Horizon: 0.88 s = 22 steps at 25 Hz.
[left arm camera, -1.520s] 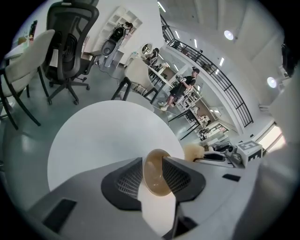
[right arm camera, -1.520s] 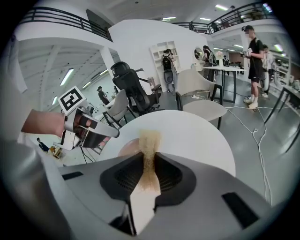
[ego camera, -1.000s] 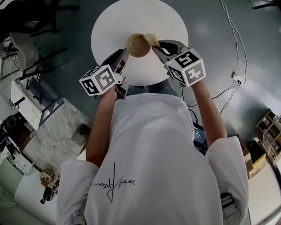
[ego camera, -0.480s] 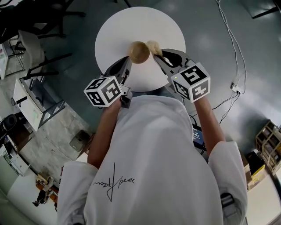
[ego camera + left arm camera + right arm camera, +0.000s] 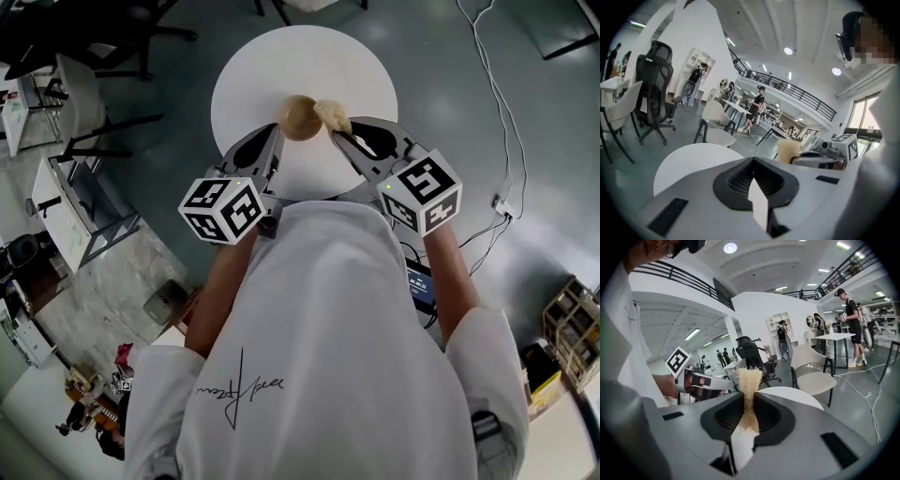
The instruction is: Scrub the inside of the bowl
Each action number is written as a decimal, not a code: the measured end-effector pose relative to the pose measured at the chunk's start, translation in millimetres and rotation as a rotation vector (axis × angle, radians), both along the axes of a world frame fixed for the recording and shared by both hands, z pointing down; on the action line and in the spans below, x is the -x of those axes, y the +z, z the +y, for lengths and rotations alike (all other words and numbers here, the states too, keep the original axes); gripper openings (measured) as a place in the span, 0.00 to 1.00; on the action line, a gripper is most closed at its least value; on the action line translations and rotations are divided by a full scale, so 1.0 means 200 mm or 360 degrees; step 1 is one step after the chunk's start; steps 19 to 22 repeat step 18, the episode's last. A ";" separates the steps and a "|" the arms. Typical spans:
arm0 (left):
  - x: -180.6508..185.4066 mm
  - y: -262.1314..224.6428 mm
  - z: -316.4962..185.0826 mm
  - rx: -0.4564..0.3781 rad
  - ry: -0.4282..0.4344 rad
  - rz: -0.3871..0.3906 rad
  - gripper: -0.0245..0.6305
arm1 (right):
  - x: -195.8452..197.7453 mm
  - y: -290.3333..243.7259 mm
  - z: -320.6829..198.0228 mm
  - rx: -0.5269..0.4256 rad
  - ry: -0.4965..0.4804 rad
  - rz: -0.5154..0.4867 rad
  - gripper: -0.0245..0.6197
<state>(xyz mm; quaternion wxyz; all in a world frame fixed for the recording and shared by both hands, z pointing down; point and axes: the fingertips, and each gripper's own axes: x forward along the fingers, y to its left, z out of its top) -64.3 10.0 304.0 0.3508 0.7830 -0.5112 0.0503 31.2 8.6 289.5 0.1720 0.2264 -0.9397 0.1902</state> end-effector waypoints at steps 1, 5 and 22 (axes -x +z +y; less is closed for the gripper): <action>0.00 -0.01 0.01 0.0000 -0.0002 0.0013 0.05 | 0.01 -0.01 0.02 -0.0020 -0.0035 -0.0013 0.16; -0.05 -0.03 0.07 0.0005 0.0024 0.0061 0.05 | 0.02 -0.06 0.07 -0.0069 -0.0105 -0.0046 0.16; -0.16 -0.11 0.13 -0.0139 0.0206 -0.0045 0.05 | 0.02 -0.09 0.21 -0.0136 -0.0225 -0.0088 0.16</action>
